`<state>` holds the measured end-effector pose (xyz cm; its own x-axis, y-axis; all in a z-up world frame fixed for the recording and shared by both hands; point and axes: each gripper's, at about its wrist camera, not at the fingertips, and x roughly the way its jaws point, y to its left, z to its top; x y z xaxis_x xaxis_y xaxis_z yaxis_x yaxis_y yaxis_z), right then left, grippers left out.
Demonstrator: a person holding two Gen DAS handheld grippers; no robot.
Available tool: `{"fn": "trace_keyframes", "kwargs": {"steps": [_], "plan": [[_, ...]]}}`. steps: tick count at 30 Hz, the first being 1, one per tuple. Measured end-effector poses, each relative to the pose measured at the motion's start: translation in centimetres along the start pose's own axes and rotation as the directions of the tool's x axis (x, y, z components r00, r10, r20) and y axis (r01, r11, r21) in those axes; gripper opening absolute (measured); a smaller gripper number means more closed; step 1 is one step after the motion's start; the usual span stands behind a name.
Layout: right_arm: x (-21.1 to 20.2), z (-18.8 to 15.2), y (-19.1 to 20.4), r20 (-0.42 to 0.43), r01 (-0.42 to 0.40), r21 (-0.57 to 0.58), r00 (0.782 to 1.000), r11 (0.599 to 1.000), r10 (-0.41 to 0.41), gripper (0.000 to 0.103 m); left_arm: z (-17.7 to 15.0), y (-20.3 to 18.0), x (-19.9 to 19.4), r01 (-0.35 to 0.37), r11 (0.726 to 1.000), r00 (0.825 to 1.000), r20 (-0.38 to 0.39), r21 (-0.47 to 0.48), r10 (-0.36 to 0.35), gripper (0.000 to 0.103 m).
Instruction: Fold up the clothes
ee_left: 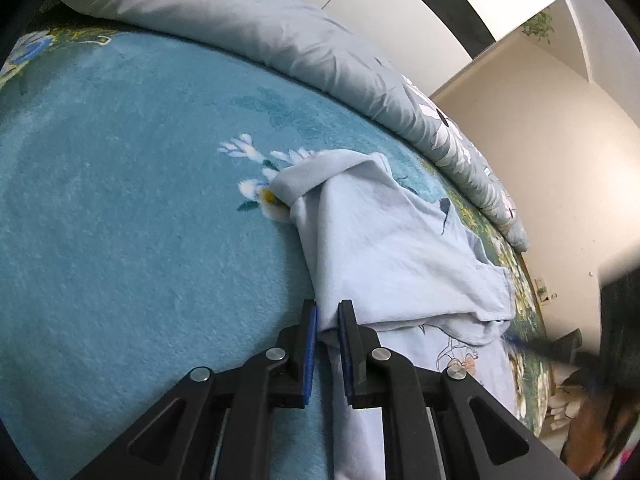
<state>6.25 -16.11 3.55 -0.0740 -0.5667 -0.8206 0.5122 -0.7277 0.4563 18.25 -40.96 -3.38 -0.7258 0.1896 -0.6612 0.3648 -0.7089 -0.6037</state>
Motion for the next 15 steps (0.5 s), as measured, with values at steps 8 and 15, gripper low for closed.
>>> {"fn": "trace_keyframes", "kwargs": {"steps": [8,15], "plan": [[-12.6,-17.2,-12.3,0.114,0.240,0.295,0.952,0.925,-0.283,0.045,-3.6,-0.7,-5.0,-0.012,1.000,1.000,0.028,0.005,0.012,0.029],[-16.3,-23.8,-18.5,0.213,0.138,0.507,0.936,0.851,-0.279,0.045,-13.0,-0.9,-10.0,-0.017,0.993,0.995,-0.094,0.121,0.029,0.047]]}}
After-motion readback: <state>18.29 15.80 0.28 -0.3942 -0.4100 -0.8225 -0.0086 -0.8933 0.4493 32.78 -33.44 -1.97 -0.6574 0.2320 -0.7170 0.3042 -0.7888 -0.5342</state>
